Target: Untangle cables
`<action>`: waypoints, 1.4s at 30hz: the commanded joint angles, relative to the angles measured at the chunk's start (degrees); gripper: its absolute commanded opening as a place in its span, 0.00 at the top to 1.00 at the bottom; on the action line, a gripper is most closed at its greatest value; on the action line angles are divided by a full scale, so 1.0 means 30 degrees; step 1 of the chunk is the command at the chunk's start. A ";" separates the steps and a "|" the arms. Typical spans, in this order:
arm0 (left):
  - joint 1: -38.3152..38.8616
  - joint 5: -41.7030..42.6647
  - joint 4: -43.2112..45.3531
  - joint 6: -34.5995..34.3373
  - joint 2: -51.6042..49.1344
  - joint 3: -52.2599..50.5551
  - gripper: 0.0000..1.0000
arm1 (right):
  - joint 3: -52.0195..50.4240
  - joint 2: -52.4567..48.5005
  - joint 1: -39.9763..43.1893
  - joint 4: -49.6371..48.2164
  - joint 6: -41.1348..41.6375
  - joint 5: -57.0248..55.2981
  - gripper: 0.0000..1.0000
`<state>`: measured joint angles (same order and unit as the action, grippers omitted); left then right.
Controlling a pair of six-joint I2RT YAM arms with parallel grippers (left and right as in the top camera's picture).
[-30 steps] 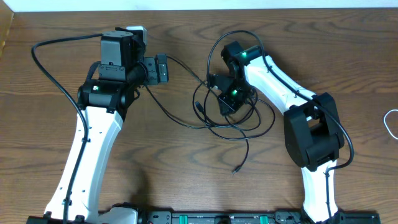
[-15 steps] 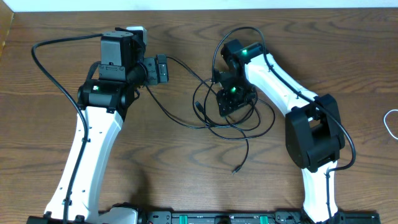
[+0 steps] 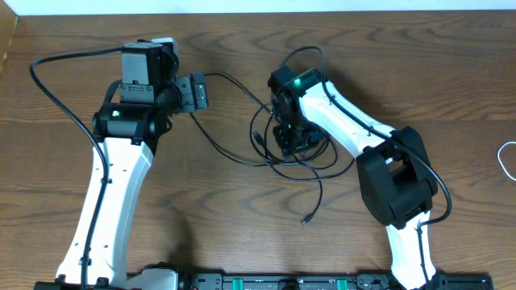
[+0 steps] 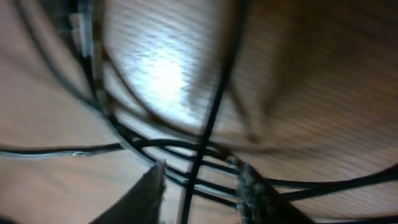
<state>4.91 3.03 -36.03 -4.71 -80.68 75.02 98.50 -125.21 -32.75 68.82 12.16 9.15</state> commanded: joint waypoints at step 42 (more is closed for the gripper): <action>0.0219 0.7060 0.4124 0.1763 -0.1020 0.0306 0.02 | 2.1937 0.3774 0.7227 -0.0495 -0.0495 0.6776 0.99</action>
<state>5.37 22.72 -23.73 -0.14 -81.84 75.05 163.30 -119.44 -11.94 69.43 8.99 33.23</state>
